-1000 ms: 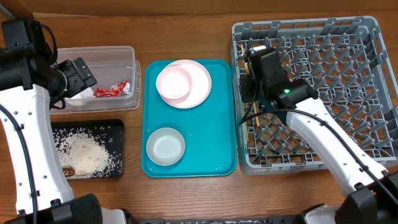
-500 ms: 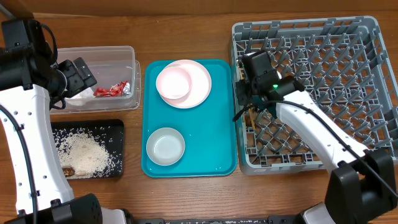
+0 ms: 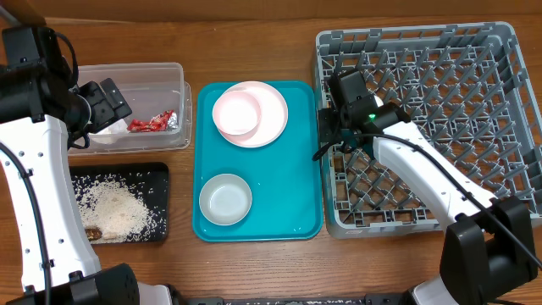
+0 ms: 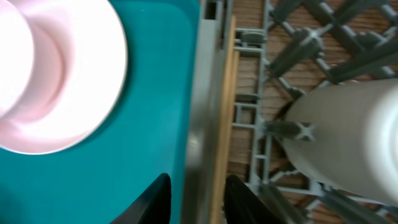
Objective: Sort waste into correct bins and load items into the dishwasher
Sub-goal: 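Move the right gripper over the small white bowl on the tray, then lower the right gripper and grasp the rim of the white bowl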
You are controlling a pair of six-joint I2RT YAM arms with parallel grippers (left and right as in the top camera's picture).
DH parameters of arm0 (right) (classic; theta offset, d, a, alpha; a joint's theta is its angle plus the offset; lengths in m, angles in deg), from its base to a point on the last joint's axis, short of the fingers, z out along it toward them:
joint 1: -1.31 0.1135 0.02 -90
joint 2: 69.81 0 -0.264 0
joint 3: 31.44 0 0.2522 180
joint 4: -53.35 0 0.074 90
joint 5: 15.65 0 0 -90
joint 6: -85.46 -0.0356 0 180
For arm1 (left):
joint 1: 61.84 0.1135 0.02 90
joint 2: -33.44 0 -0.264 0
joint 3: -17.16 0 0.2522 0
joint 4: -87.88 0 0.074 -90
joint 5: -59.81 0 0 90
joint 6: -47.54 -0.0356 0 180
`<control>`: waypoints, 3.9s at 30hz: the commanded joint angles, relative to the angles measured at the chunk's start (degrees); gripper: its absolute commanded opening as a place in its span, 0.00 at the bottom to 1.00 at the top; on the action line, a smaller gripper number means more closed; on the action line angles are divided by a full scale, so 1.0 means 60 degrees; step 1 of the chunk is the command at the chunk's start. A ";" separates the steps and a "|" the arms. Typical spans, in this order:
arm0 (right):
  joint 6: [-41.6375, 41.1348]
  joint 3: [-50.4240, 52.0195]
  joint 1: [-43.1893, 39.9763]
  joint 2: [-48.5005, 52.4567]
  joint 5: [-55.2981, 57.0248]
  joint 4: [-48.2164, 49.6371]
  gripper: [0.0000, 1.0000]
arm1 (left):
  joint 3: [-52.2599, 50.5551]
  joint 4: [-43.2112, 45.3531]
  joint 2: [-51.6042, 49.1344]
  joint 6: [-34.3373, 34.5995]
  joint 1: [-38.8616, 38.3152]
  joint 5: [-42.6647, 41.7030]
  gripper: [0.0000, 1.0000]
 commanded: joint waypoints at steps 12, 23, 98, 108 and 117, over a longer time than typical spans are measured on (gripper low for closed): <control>-0.0233 0.0029 -0.0007 0.0029 -0.3016 -0.0018 0.45 | 0.0000 0.0011 -0.0051 0.0138 0.0047 -0.0069 1.00; -0.0240 0.0033 0.0106 0.0029 -0.5967 -0.0142 0.52 | 0.0000 0.0011 -0.0051 0.0138 0.0047 -0.0069 1.00; -0.0233 0.0066 0.5672 0.1388 -0.0627 0.1308 0.59 | 0.0000 0.0011 -0.0051 0.0138 0.0047 -0.0069 1.00; -0.0237 0.0933 0.5672 0.1388 0.0240 0.2084 0.58 | 0.0000 0.0011 -0.0051 0.0138 0.0047 -0.0069 1.00; -0.0244 0.0980 0.5650 0.1388 0.2226 0.2076 0.55 | 0.0000 0.0011 -0.0051 0.0138 0.0047 -0.0069 1.00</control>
